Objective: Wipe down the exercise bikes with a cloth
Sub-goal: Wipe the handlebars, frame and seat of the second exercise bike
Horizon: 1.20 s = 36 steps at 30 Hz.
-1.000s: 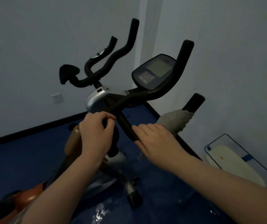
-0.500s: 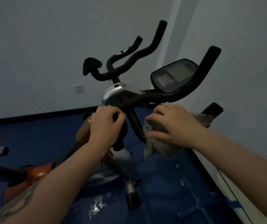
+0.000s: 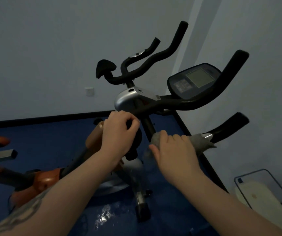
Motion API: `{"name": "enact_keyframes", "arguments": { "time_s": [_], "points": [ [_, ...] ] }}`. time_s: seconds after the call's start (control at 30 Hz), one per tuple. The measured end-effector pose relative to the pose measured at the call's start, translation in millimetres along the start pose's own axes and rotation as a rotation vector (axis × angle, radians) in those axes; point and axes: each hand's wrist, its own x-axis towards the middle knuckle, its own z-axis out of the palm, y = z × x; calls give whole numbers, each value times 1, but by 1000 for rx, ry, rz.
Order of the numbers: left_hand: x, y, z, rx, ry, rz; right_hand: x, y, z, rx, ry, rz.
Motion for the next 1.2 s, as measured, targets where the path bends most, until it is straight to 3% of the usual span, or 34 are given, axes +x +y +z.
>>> {"name": "enact_keyframes", "arguments": {
  "time_s": [0.2, 0.33, 0.4, 0.5, 0.63, 0.77, 0.97, 1.2],
  "points": [
    [1, -5, 3, 4, 15, 16, 27, -3, -8, 52, -113, -68],
    [1, -4, 2, 1, 28, 35, 74, -7, -8, 301, -399, -67],
    [2, -5, 2, 8, 23, 42, 61, -5, -11, 277, -371, -57],
    [2, -5, 1, -11, 27, 58, 28, -4, -3, 139, -204, -47],
    [0, -8, 2, -96, 37, 48, 61, -7, -7, 424, -383, 132],
    [0, -9, 3, -106, 44, 3, 79, -14, -8, 606, -387, 88],
    [0, -11, 4, -45, 27, 12, 33, -4, 3, 192, -252, -1],
    [1, -10, 4, -43, 1, 21, 83, -17, 5, 628, -273, 166]
  ]
}}
